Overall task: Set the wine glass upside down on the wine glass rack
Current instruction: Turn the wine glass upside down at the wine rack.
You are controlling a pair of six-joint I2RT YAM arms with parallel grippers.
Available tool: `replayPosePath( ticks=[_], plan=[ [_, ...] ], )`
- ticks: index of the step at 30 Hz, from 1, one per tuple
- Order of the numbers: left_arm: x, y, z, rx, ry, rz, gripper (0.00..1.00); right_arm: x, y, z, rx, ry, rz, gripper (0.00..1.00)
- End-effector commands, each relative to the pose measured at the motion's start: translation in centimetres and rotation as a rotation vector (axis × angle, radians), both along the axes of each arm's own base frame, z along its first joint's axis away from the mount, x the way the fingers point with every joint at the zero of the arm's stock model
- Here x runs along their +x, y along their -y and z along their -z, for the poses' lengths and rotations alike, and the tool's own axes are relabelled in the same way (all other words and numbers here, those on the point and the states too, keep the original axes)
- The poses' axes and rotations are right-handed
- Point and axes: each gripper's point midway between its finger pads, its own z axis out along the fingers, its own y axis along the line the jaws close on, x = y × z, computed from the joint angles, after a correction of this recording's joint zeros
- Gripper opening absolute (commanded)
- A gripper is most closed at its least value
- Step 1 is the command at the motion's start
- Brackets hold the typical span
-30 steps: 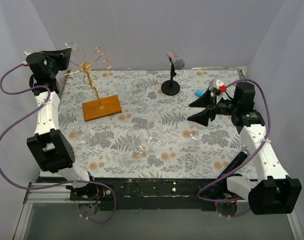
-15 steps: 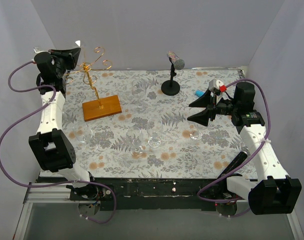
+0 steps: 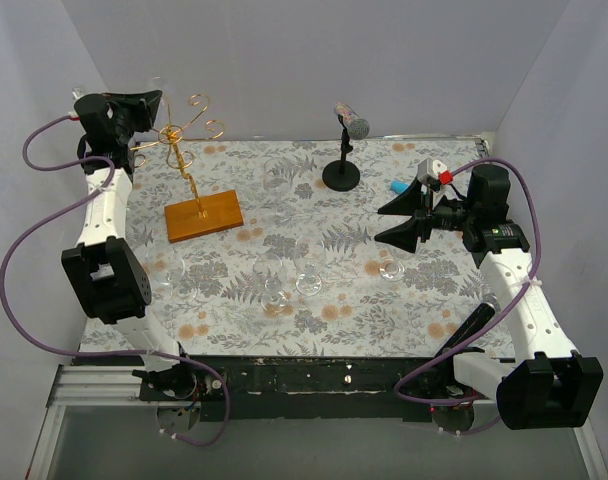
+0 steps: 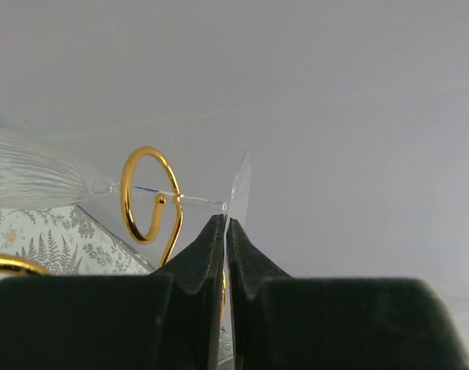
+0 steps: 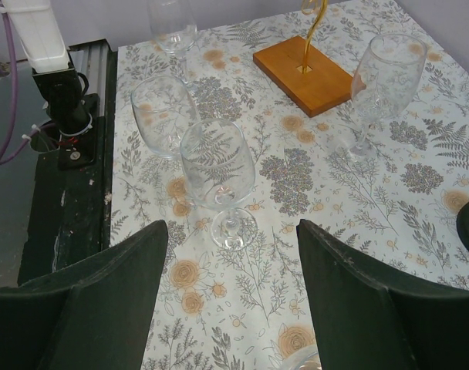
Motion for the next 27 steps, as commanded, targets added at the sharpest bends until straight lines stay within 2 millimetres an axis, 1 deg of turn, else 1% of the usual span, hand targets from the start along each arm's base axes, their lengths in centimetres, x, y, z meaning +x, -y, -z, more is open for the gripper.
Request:
replayPosePath(
  ticks=[1, 5, 9, 17, 21, 27],
  plan=[
    [0.1, -0.3, -4.0, -0.105, 0.051, -0.025, 0.0, 0.0, 0.0, 0.2, 0.003, 0.014, -0.007, 0.76],
    [0.6, -1.0, -4.0, -0.103, 0.048, -0.043, 0.0, 0.0, 0.0, 0.3, 0.002, 0.01, -0.006, 0.76],
    [0.4, -2.0, -4.2, -0.099, 0.047, -0.07, 0.0, 0.0, 0.0, 0.2, 0.003, 0.014, -0.009, 0.76],
    [-0.7, -3.5, -4.4, -0.089, 0.051, -0.113, 0.0, 0.0, 0.0, 0.3, 0.003, 0.014, -0.007, 0.76],
    [-1.4, -4.2, -3.4, -0.089, 0.018, -0.14, 0.0, -0.1, 0.0, 0.3, 0.003, 0.016, -0.007, 0.76],
    [-2.1, -4.4, -3.4, -0.085, 0.017, -0.142, 0.0, -0.1, 0.0, 0.3, 0.003, 0.017, -0.006, 0.76]
  ],
)
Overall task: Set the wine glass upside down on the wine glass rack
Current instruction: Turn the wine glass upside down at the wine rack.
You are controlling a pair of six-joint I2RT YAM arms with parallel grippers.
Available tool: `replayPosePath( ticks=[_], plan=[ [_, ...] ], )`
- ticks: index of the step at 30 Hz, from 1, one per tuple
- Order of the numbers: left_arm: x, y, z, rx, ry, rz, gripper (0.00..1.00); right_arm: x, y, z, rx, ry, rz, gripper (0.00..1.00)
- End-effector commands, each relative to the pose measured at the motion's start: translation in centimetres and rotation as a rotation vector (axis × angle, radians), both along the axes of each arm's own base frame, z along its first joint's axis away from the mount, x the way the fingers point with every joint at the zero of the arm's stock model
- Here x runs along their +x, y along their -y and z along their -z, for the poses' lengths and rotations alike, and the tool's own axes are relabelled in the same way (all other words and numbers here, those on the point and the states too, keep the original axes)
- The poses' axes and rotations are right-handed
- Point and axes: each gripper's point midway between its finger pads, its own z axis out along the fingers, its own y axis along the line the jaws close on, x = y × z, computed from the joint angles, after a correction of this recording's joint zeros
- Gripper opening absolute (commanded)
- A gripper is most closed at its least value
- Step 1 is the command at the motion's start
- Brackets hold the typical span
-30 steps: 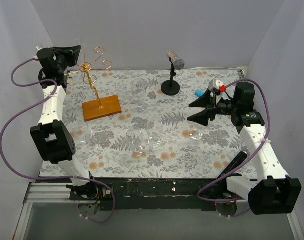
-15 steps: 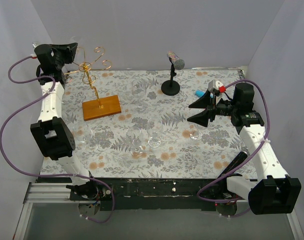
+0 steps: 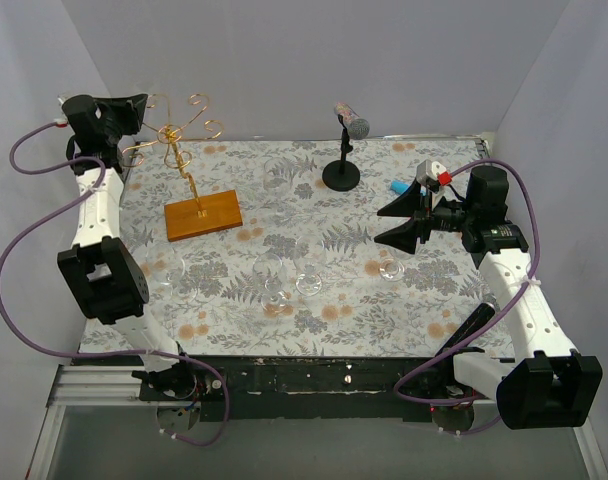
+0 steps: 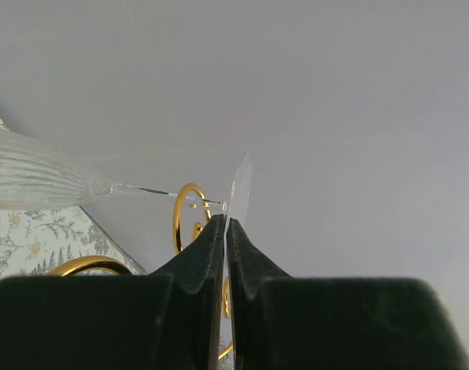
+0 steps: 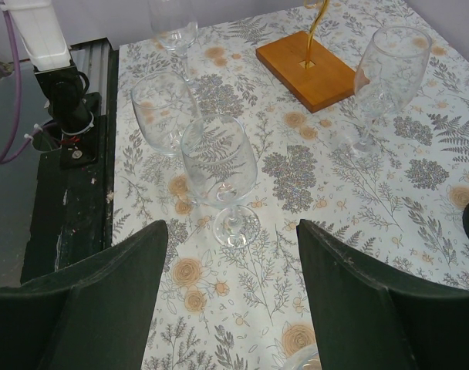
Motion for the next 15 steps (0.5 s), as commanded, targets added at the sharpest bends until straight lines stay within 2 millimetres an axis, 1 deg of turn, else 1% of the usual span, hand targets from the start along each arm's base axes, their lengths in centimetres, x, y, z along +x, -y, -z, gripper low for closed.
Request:
replayPosePath(
  ticks=[1, 3, 9, 15],
  plan=[
    [-2.55, -0.51, -4.15, -0.065, 0.07, -0.047, 0.0, -0.01, 0.04, -0.29, 0.005, 0.033, -0.006, 0.76],
    [-2.72, -0.54, -4.08, -0.063, 0.067, -0.048, 0.0, -0.06, 0.04, -0.25, 0.004, 0.032, -0.006, 0.76],
    [-2.88, -0.45, -3.57, -0.065, 0.055, -0.043, 0.05, -0.06, 0.04, -0.28, 0.005, 0.036, -0.006, 0.76],
    [-3.14, -0.31, -3.4, -0.064, 0.051, -0.04, 0.12, -0.05, 0.04, -0.3, 0.005, 0.038, -0.006, 0.76]
  ],
)
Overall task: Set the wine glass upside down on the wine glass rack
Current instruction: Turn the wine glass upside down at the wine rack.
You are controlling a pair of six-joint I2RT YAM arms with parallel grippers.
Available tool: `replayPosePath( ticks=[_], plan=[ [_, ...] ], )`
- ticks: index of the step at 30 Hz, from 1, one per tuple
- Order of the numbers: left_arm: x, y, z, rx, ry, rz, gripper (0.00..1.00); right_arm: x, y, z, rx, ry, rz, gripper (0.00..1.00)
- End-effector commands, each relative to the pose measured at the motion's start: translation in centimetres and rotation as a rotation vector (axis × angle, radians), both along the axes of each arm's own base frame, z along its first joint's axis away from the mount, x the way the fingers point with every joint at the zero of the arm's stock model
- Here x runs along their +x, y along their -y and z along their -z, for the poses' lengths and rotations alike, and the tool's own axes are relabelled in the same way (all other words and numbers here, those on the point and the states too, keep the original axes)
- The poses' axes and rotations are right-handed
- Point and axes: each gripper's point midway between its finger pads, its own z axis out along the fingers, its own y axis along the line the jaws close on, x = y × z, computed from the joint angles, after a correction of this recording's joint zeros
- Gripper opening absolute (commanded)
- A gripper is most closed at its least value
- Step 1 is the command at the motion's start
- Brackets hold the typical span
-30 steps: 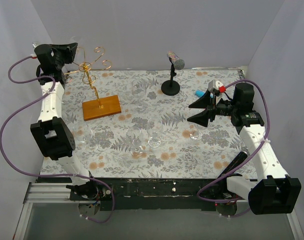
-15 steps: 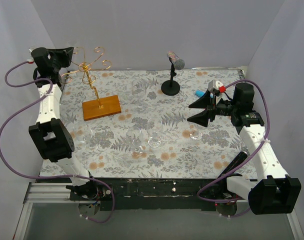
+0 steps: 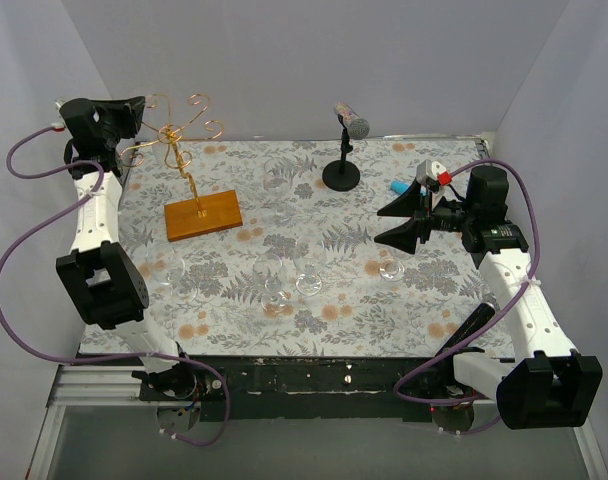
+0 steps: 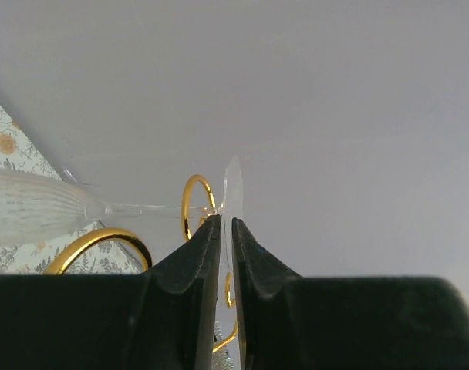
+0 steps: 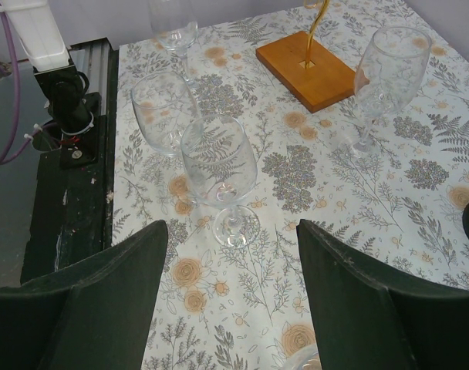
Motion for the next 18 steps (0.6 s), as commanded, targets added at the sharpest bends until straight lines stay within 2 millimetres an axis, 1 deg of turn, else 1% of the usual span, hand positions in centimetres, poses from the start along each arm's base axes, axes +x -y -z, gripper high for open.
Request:
replayPosePath(
  ticks=[1, 5, 7, 9, 10, 14, 18],
  plan=[
    [-2.3, 0.0, -3.3, -0.059, 0.055, -0.025, 0.13, -0.1, 0.0, -0.3, 0.005, 0.039, -0.006, 0.76],
    [-2.7, 0.1, -3.3, -0.059, 0.057, -0.029, 0.2, 0.0, 0.0, -0.3, 0.005, 0.037, -0.006, 0.76],
    [-2.8, 0.1, -3.1, -0.059, 0.055, -0.028, 0.21, -0.1, 0.0, -0.4, 0.005, 0.042, -0.007, 0.76],
    [-2.9, 0.1, -3.3, -0.059, 0.06, -0.029, 0.24, -0.1, 0.0, -0.3, 0.005, 0.04, -0.006, 0.76],
    [-2.9, 0.1, -3.3, -0.059, 0.06, -0.028, 0.25, -0.1, 0.0, -0.3, 0.005, 0.04, -0.006, 0.76],
    [-3.3, 0.1, -3.8, -0.055, 0.068, -0.034, 0.29, -0.1, 0.1, -0.3, 0.005, 0.042, -0.004, 0.76],
    [-3.8, 0.0, -4.3, -0.048, 0.076, -0.047, 0.37, 0.0, 0.1, -0.4, 0.004, 0.046, -0.003, 0.76]
  ],
)
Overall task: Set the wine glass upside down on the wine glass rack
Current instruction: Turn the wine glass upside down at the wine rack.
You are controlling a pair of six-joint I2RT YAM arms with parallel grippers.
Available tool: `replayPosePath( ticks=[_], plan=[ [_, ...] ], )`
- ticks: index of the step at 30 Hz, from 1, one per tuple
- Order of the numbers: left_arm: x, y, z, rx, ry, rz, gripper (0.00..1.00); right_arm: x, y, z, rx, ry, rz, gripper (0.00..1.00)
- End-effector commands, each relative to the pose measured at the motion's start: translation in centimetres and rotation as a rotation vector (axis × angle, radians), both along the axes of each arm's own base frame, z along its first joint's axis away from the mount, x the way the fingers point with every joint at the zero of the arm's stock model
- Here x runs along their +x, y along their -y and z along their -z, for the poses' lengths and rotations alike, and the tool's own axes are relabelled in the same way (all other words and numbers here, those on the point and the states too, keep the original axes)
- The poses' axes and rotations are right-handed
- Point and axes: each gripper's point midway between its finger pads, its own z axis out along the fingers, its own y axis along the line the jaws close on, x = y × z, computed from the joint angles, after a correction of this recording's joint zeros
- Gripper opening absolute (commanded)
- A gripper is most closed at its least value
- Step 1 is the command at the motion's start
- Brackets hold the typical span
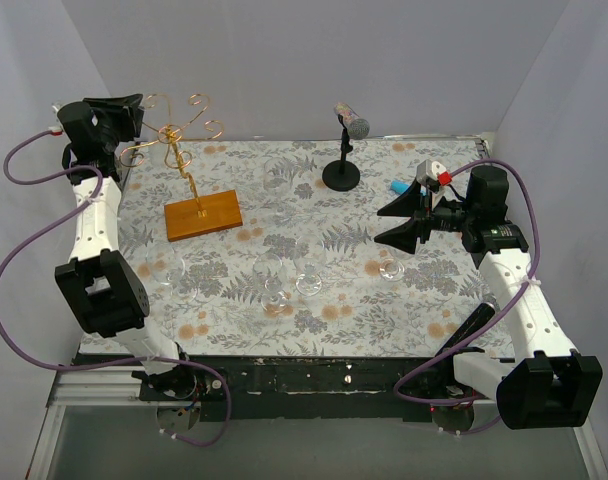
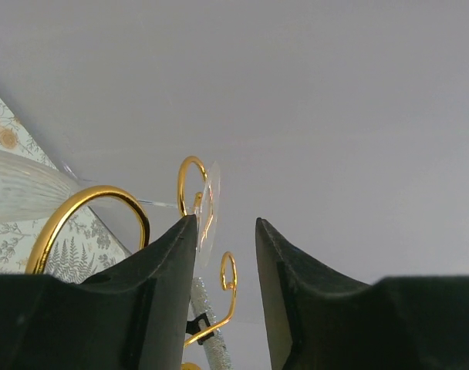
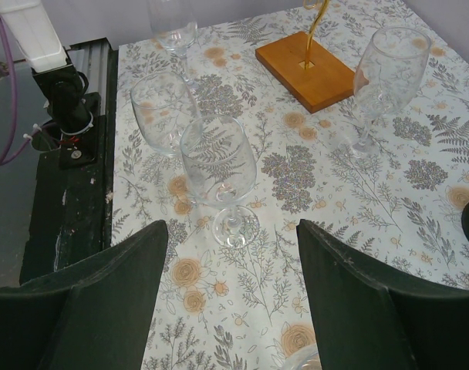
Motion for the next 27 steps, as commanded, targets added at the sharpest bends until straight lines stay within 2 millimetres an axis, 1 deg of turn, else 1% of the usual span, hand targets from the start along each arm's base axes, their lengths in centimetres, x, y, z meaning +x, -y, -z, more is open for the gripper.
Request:
replayPosePath(
  ticks=[1, 7, 12, 13, 15, 17, 20, 23, 25, 26, 27],
  plan=[
    [-2.4, -0.2, -4.2, -0.044, 0.079, -0.038, 0.38, -0.1, 0.1, -0.3, 0.004, 0.045, -0.004, 0.76],
    [-3.0, -0.4, -4.5, -0.046, 0.078, -0.053, 0.4, 0.0, 0.1, -0.2, 0.003, 0.043, -0.001, 0.77],
    [-3.6, -0.4, -5.2, -0.039, 0.094, -0.06, 0.4, 0.1, 0.1, -0.2, 0.002, 0.045, 0.002, 0.77],
    [-3.7, -0.4, -5.1, -0.038, 0.091, -0.062, 0.42, 0.1, 0.1, -0.2, 0.002, 0.045, 0.002, 0.77],
    [-4.1, -0.2, -5.7, -0.031, 0.105, -0.06, 0.42, 0.1, 0.1, -0.2, 0.002, 0.046, 0.004, 0.77],
    [-4.8, -0.1, -6.6, -0.004, 0.123, -0.06, 0.45, 0.0, 0.1, -0.1, 0.002, 0.045, 0.004, 0.77],
    [-6.2, 0.4, -8.0, 0.041, 0.153, -0.063, 0.55, 0.1, 0.1, -0.1, 0.001, 0.046, 0.004, 0.77],
    [-7.9, 0.9, -8.7, 0.075, 0.176, -0.06, 0.65, 0.0, 0.1, 0.0, 0.001, 0.046, 0.0, 0.77],
    [-9.4, 1.8, -9.2, 0.088, 0.202, -0.042, 0.71, 0.0, 0.1, 0.1, 0.0, 0.052, 0.001, 0.77],
    [-10.1, 2.3, -9.1, 0.09, 0.207, -0.024, 0.75, 0.0, 0.1, 0.1, -0.002, 0.06, 0.002, 0.77],
    [-11.0, 2.9, -9.7, 0.102, 0.241, -0.005, 0.78, 0.0, 0.1, 0.1, -0.003, 0.066, 0.001, 0.77]
  ],
)
